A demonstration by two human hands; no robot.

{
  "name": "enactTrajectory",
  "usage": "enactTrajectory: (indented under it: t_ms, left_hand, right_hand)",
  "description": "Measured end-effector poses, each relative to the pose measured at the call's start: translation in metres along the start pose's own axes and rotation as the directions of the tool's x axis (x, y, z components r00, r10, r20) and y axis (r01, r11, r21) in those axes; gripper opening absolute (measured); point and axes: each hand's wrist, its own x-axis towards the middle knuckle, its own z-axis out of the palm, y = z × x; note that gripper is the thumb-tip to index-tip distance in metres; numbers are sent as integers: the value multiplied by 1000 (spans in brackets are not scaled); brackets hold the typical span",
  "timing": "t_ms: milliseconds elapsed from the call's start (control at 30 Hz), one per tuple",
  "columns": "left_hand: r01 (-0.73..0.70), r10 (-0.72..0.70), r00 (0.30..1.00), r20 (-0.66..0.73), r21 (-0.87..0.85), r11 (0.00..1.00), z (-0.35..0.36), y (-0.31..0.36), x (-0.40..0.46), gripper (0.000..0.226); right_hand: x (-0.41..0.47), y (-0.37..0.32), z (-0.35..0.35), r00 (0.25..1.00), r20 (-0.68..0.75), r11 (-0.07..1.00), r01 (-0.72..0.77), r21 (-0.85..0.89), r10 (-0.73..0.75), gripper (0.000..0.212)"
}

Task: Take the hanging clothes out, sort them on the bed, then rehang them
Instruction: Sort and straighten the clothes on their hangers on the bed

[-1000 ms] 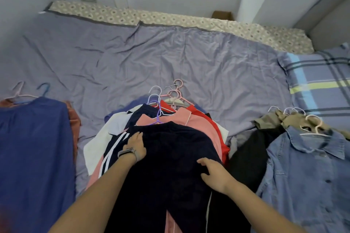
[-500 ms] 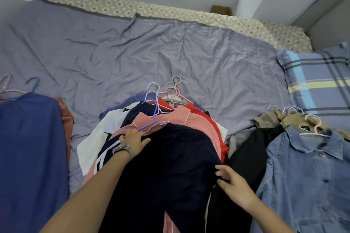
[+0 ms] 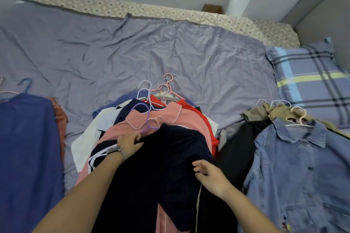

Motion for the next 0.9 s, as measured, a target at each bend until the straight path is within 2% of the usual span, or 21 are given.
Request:
enactTrajectory:
  t_ms: [67, 133, 233, 300, 400, 500, 633, 700, 800, 900]
  left_hand:
    - [-61, 36, 984, -176, -137, 989, 3, 10, -24, 31]
    - [-93, 40, 954, -295, -167, 982, 4, 28, -58, 25]
    - [-35, -62, 889, -454, -202, 979, 0, 59, -125, 30]
    - [17, -113, 864, -491, -195, 981, -10, 79, -169, 30]
    - [16, -92, 832, -547, -142, 990, -27, 103, -232, 32]
    - [58, -152, 831, -535, -189, 980, -39, 133, -285, 23]
    - [155, -286, 847, -448, -306, 939, -36, 177, -346, 27]
    - [154, -311, 852, -421, -366, 918, -33, 200, -378, 30]
    - [143, -308, 879, -364, -415, 898, -19, 230, -428, 34]
    - [158, -331, 884, -330, -457, 875, -3, 254, -475, 29]
  right_hand:
    - [-4, -3, 1, 1000, 1, 1000, 12, -6, -12, 38]
    - [-10, -3, -1, 999, -21, 998, 45, -43, -46, 48]
    - [-25, -5, -10, 978, -138, 982, 141, -125, -158, 67]
    - [-38, -6, -19, 951, -221, 970, 180, -166, -214, 74]
    - [-62, -6, -31, 928, -293, 964, 177, -199, -231, 76]
    - [-94, -1, -37, 902, -333, 956, 218, -195, -274, 78]
    - [-149, 7, -41, 848, -216, 864, 423, -274, -484, 48]
    - [-181, 18, -38, 832, -186, 839, 464, -285, -523, 42]
    - [-232, 41, -34, 812, -234, 837, 473, -273, -535, 30]
    - [-278, 67, -33, 787, -292, 834, 467, -293, -543, 46]
